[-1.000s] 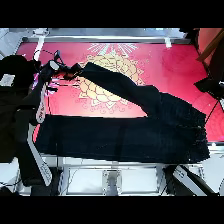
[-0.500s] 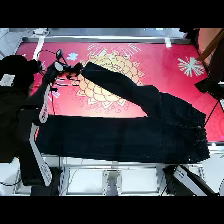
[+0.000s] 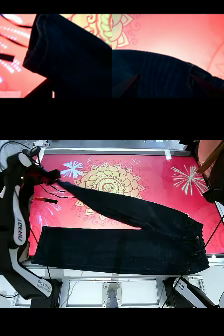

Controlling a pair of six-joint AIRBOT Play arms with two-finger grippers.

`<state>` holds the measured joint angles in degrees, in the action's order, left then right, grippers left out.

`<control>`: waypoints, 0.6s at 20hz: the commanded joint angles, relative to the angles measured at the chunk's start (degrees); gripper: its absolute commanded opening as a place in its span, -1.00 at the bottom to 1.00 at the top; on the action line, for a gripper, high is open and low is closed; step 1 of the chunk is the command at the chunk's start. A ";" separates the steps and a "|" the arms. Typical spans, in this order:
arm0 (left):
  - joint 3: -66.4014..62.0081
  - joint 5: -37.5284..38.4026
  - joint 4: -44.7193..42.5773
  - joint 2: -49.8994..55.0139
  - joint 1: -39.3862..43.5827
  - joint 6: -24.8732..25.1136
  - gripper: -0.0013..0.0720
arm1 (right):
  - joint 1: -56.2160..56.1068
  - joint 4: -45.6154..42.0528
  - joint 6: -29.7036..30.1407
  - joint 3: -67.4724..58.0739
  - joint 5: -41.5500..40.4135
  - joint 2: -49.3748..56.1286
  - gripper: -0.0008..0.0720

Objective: Fold the clothes and pants, and hang the long-sleeved shirts on hangers.

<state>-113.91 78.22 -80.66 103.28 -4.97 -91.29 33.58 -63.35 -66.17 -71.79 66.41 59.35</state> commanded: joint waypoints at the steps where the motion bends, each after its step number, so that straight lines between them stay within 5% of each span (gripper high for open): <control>1: 6.27 11.21 -7.80 -2.95 -0.52 0.66 -0.93 | -0.07 0.28 -0.13 -0.68 6.91 0.37 0.93; 10: 31.54 4.68 -16.17 -3.37 -0.79 -1.51 -0.86 | -0.07 -1.60 -0.11 -0.68 12.00 0.76 0.93; 11: 30.93 2.73 -15.96 -4.31 -0.55 -1.49 -0.33 | -0.07 -1.57 -0.11 -0.68 12.00 0.76 0.93; 12: 29.66 0.87 -15.28 -5.70 -0.42 -1.49 0.41 | -0.07 -1.60 -0.11 -0.68 12.00 0.76 0.93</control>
<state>-85.23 83.74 -95.42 99.37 -5.61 -92.53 33.58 -64.88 -66.26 -72.40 77.78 60.07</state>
